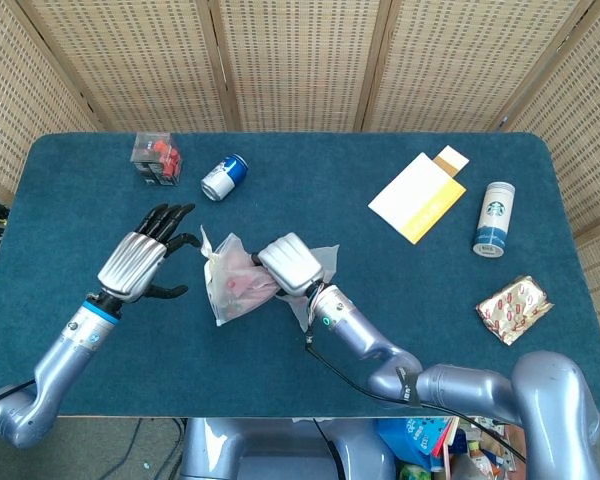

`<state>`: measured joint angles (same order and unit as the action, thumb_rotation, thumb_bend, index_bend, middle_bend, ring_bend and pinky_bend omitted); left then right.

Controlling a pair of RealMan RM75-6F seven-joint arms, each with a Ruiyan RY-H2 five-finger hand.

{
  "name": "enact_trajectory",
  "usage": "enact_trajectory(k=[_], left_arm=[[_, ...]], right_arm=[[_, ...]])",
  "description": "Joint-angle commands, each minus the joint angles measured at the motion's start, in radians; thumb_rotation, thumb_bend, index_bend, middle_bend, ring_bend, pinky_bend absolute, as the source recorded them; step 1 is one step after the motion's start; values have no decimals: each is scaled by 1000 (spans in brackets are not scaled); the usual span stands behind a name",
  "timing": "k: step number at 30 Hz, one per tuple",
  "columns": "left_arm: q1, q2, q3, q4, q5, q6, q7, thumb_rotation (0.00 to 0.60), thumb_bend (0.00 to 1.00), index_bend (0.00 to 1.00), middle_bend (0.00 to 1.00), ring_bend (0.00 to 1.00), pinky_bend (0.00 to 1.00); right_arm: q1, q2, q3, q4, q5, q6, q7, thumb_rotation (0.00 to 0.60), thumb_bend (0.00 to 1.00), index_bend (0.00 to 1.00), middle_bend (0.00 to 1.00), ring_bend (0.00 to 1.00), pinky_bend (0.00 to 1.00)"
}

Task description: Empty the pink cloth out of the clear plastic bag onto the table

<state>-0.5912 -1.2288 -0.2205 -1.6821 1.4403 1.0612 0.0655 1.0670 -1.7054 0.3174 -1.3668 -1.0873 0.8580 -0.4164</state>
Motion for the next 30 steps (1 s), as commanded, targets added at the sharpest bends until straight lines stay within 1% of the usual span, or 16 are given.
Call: enact_trajectory(k=[1,7,12,18,24,30], left_arm=[[-17,-20,8,-5,-20,-27,-12,600,147,341,0,0,0],[-21,-50,19,17,-35,-15,-2,600,146,349,0,0,0],[-32,-86,15,45,-44,-1,-12,600,147,352,0,0,0],[-54,-119,13,62,-72,-22,-3,600,147,353,0,0,0],[-80,-147,12,63,-84,-41,-2,600,146,353,0,0,0],[-92,-174,9,65,-89,-31,4,600,147,353,0,0,0]], right_arm=[[2,-2,2,-2,26,0,-9,600,601,642,713,594,679],[0,4,-2,-11,42,10,-12,600,601,642,713,594,679],[0,6,-7,-16,54,12,-10,600,601,642,713,594,679],[1,4,-14,-25,53,20,-12,600,601,642,713,594,679],[6,5,-7,-49,66,35,-24,600,601,642,714,594,679],[11,6,1,-67,91,46,-40,600,601,642,714,594,679]])
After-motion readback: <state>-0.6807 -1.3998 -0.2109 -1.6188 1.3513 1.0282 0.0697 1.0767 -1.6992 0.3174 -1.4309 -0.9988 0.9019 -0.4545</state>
